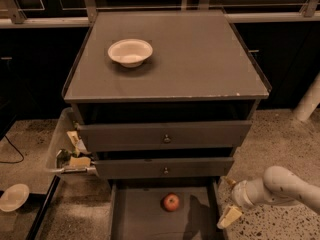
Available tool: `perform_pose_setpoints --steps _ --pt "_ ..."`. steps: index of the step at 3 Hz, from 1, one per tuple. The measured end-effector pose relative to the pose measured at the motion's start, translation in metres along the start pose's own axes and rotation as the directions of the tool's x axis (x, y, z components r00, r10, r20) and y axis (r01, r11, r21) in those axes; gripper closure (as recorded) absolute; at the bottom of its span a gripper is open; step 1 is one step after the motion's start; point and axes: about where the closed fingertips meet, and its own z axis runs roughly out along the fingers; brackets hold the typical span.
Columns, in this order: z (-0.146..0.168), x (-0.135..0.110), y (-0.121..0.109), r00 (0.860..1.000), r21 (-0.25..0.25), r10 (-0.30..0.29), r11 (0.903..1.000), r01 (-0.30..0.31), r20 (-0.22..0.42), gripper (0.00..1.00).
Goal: Pick apple from bottom drawer and place on counter
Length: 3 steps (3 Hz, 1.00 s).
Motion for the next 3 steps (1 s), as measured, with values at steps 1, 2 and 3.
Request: perform_pose_setpoints --steps 1,2,3 --pt "0.040 0.017 -0.007 0.999 0.002 -0.026 0.9997 0.026 0.022 0.00" --pt "0.078 0.026 -0.012 0.997 -0.006 -0.075 0.9972 0.075 0.032 0.00" --pt "0.111 0.026 -0.014 0.987 -0.018 -0.141 0.9895 0.143 0.073 0.00"
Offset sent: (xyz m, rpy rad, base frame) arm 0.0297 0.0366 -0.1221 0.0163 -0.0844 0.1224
